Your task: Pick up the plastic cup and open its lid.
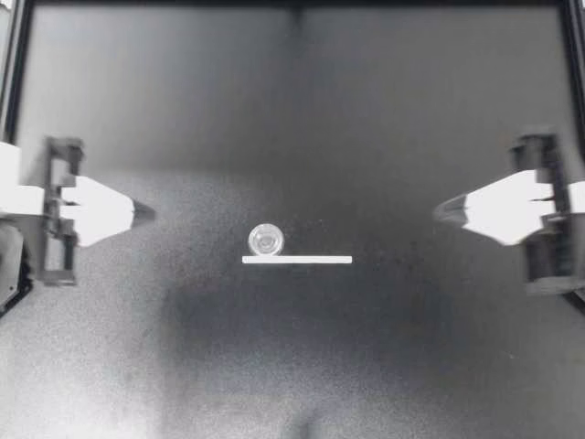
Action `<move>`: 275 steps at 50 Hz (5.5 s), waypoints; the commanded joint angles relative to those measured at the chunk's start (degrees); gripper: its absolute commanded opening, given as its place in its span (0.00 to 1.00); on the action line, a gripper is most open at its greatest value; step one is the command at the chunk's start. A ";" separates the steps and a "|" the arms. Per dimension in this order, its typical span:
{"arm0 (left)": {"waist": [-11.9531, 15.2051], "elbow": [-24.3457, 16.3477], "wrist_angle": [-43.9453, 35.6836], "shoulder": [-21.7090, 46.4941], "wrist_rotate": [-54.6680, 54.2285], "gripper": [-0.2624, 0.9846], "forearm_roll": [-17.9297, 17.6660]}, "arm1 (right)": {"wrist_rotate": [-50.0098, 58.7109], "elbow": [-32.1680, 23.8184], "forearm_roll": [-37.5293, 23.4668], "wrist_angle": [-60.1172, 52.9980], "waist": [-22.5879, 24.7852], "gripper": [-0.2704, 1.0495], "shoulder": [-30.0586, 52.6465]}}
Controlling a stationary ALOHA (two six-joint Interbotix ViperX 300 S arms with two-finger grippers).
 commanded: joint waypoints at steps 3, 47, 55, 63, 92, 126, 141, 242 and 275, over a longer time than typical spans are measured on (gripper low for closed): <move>0.18 -0.97 -0.18 5.27 0.00 0.07 0.00 | 0.09 -2.81 0.09 -0.53 -0.44 0.05 5.89; 0.26 -10.90 -14.41 38.67 0.26 0.69 -0.09 | 0.44 -19.60 0.44 1.32 -2.64 0.05 34.28; 0.26 -11.43 -20.57 42.80 0.26 0.69 -0.09 | 0.44 -24.70 0.70 5.36 -3.34 0.05 38.94; 0.18 -12.92 -22.85 46.23 0.26 0.69 -0.09 | 0.44 -29.36 0.70 12.22 -3.34 0.05 43.51; 0.44 -16.70 -29.27 53.79 0.35 0.68 -0.18 | 0.35 -33.66 0.70 16.52 -3.43 0.05 48.60; 0.70 -18.72 -29.36 55.63 0.35 0.68 0.35 | 0.44 -35.16 0.70 19.25 -4.39 0.05 52.73; 0.70 -18.98 -29.18 55.28 0.35 0.65 1.23 | 0.53 -34.89 0.70 21.71 -4.39 0.05 53.26; -0.09 -22.24 -60.56 50.54 -5.19 0.34 1.93 | -34.98 -12.30 -5.54 -8.53 -4.04 0.48 23.47; -0.09 -22.94 -60.29 50.71 -7.29 0.34 2.20 | -57.22 -16.26 -1.93 -10.02 -3.96 0.61 30.41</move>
